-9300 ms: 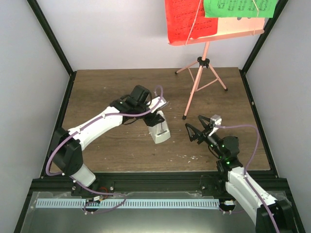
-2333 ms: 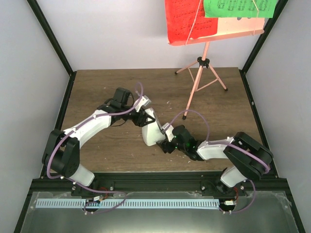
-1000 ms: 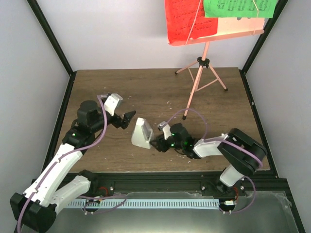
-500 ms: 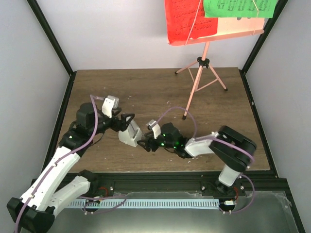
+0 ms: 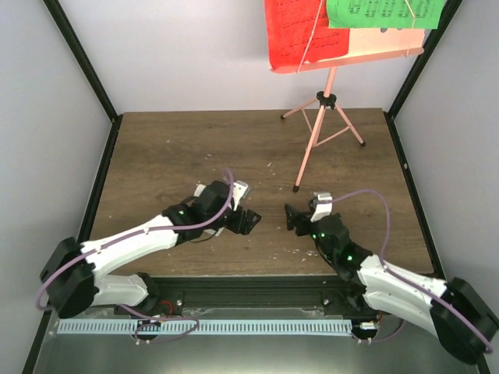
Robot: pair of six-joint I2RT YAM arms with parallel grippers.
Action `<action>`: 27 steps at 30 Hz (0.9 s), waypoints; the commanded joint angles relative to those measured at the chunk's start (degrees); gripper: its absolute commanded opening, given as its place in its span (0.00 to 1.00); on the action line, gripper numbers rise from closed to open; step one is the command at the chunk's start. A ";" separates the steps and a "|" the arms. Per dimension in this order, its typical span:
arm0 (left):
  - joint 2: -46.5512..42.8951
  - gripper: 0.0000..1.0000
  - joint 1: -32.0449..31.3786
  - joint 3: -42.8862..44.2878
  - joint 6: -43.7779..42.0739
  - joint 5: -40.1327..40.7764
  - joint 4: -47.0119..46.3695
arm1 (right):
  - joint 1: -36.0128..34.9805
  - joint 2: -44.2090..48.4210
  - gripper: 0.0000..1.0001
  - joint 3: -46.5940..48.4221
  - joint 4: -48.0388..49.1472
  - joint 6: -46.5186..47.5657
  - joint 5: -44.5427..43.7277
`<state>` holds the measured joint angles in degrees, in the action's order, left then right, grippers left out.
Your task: Pack up the instrument practice props
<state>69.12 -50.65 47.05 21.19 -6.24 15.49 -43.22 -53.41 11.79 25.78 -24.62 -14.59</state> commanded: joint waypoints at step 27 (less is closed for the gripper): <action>12.84 0.80 30.43 -10.14 -4.45 6.12 -8.36 | 1.21 12.44 0.97 -5.10 -11.90 -7.18 -9.49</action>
<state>81.25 -23.81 35.57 18.26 0.40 10.50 -42.17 -41.87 6.70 14.96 -30.74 -22.59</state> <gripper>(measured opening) 0.800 0.966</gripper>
